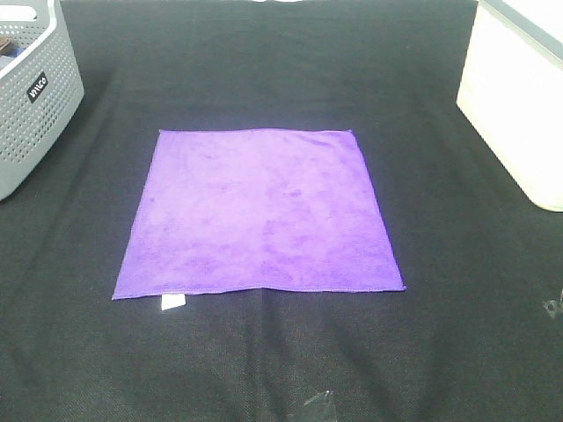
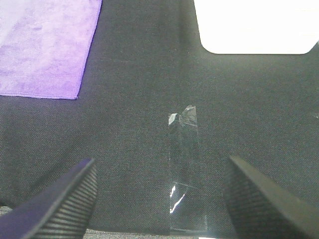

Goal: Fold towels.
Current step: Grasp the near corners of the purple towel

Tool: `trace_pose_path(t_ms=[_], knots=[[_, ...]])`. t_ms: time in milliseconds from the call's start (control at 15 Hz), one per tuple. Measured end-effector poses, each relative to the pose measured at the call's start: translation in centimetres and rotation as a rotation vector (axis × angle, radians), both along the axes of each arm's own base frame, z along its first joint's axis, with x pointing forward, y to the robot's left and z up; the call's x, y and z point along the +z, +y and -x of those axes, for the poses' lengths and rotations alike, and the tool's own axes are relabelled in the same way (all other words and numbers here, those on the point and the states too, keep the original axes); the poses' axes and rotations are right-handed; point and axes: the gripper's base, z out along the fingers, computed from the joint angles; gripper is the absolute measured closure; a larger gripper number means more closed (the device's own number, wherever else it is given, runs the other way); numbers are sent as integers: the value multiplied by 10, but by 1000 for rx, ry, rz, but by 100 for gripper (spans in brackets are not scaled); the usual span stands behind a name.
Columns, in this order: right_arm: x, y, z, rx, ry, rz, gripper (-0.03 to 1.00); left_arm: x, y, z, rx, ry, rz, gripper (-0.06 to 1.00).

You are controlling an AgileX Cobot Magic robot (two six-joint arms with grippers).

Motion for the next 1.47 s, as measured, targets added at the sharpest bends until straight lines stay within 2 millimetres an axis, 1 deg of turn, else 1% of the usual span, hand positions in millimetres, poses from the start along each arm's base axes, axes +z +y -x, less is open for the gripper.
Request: trace_pose_path(t_ms=[600, 667, 733, 867, 933, 1467], knots=[[0, 0, 0, 0, 0, 0, 27, 0, -1, 0, -4, 0, 10, -5], [0, 0, 0, 0, 0, 0, 25, 0, -1, 0, -4, 0, 11, -5], [0, 0, 0, 0, 0, 0, 19, 0, -1, 0, -5, 0, 12, -5], [0, 0, 0, -2, 0, 3, 6, 0, -1, 0, 4, 0, 12, -5], [0, 0, 0, -2, 0, 2, 4, 0, -1, 0, 18, 0, 12, -5], [0, 0, 0, -4, 0, -2, 2, 0, -1, 0, 30, 0, 12, -5]])
